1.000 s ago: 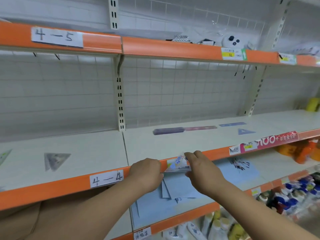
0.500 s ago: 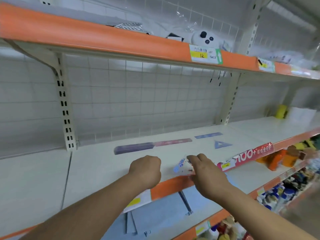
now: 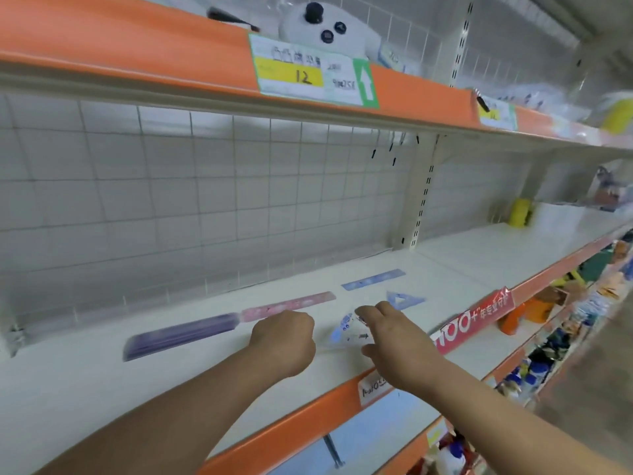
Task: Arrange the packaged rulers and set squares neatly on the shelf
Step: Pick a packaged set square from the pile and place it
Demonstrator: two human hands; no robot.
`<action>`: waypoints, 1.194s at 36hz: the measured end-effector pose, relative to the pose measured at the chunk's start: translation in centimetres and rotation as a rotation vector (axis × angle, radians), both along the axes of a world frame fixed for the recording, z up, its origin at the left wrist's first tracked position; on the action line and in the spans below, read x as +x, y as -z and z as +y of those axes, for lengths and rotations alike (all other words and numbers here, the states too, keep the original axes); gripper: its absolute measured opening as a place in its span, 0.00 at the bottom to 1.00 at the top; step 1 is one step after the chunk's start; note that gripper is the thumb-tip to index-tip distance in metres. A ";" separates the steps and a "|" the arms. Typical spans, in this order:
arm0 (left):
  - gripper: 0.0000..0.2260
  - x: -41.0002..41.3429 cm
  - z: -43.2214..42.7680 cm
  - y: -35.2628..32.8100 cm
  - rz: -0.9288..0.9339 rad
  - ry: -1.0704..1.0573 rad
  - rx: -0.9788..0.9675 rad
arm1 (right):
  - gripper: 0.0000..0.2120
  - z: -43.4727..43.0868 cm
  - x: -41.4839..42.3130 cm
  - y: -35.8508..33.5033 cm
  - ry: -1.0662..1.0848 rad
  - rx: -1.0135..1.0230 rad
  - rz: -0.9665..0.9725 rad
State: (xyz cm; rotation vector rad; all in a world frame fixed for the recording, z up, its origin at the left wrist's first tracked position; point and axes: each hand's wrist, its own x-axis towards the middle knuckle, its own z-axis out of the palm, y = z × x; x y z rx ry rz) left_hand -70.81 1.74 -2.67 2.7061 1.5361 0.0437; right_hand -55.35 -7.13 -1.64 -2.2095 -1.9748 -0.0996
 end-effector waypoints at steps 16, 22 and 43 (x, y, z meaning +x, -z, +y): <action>0.11 10.2 2.9 0.5 0.007 -0.215 -0.003 | 0.22 8.4 13.8 0.1 -0.266 -0.050 0.024; 0.09 14.2 2.9 0.4 0.001 -0.274 0.051 | 0.20 10.4 18.2 0.3 -0.335 -0.065 0.084; 0.11 18.6 2.3 0.6 0.047 -0.459 0.052 | 0.14 14.0 24.0 2.6 -0.504 -0.229 0.077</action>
